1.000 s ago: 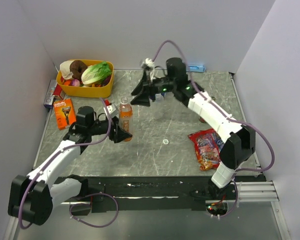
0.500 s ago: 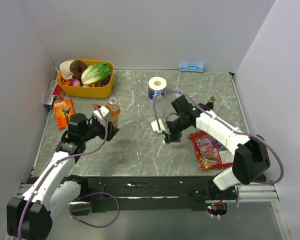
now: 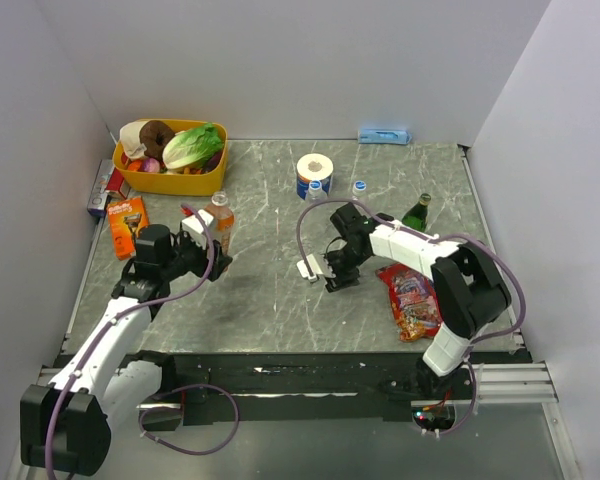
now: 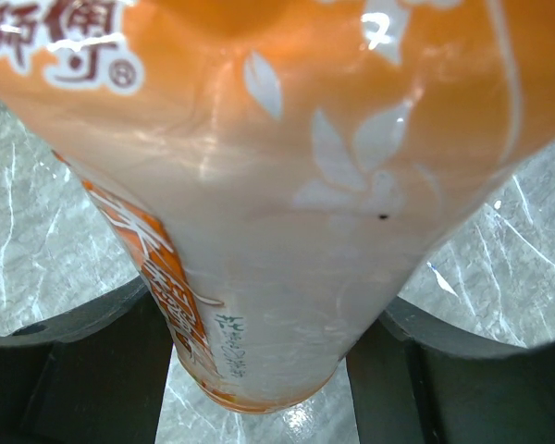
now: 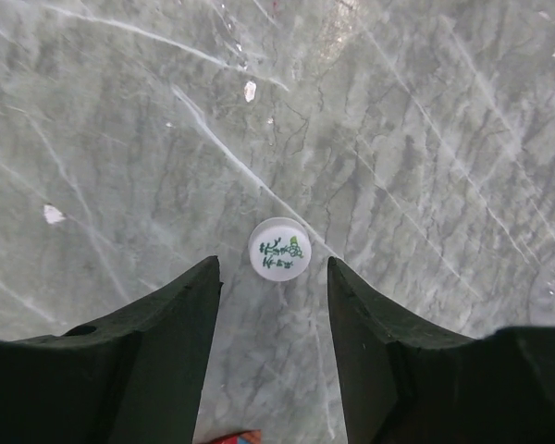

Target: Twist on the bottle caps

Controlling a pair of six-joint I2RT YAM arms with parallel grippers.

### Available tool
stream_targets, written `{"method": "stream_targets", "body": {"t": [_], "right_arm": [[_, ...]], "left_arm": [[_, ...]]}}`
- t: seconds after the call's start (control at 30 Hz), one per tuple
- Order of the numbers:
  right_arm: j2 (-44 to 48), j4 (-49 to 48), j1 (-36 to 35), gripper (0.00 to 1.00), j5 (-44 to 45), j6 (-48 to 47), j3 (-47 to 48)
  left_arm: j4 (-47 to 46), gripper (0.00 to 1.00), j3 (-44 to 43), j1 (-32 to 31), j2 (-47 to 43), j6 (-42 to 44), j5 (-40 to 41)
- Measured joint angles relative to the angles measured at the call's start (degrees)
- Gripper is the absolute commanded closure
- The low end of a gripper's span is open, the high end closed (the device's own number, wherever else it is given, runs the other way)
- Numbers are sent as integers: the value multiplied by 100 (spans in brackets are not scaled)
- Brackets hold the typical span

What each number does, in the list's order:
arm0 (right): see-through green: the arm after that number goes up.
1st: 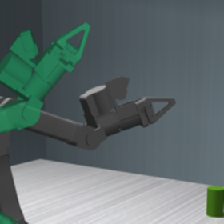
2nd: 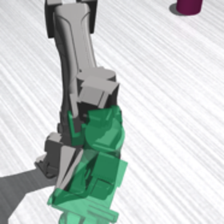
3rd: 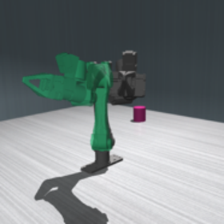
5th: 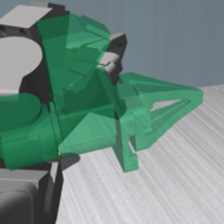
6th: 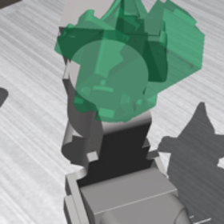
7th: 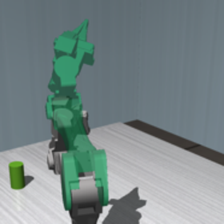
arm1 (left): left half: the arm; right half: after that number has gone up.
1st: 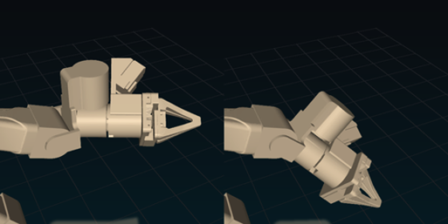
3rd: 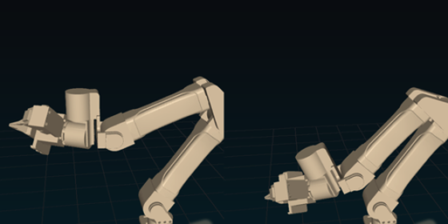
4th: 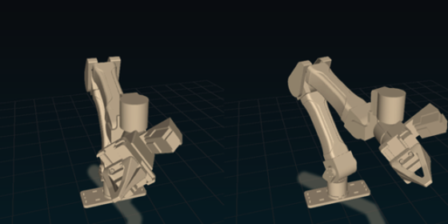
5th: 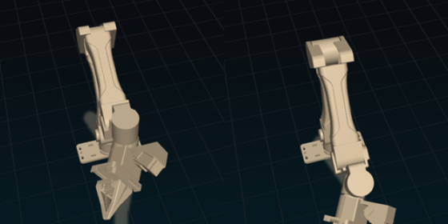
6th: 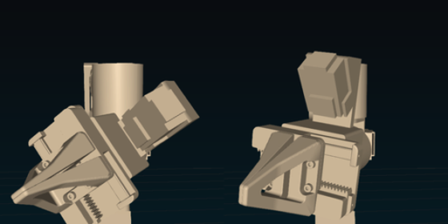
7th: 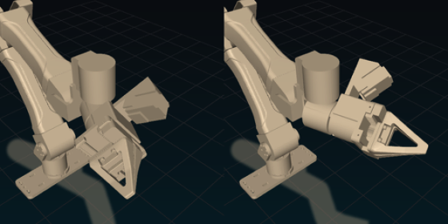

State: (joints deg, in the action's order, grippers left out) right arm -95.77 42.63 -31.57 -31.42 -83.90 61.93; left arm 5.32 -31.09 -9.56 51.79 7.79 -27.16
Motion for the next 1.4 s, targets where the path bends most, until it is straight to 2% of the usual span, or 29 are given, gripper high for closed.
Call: {"method": "stream_targets", "body": {"t": [0.53,0.93,1.3,1.4], "right_arm": [[-505,-278,0,48,155,-107,76],[-542,-348,-7,52,212,-127,74],[-542,-356,-17,50,205,-227,61],[-542,-352,-28,52,205,-256,61]], "left_arm": [[-13,99,0,0,133,0,-4],[-33,99,0,2,168,0,-15],[-37,99,0,4,223,2,-22],[-44,99,0,4,234,2,-22]]}}
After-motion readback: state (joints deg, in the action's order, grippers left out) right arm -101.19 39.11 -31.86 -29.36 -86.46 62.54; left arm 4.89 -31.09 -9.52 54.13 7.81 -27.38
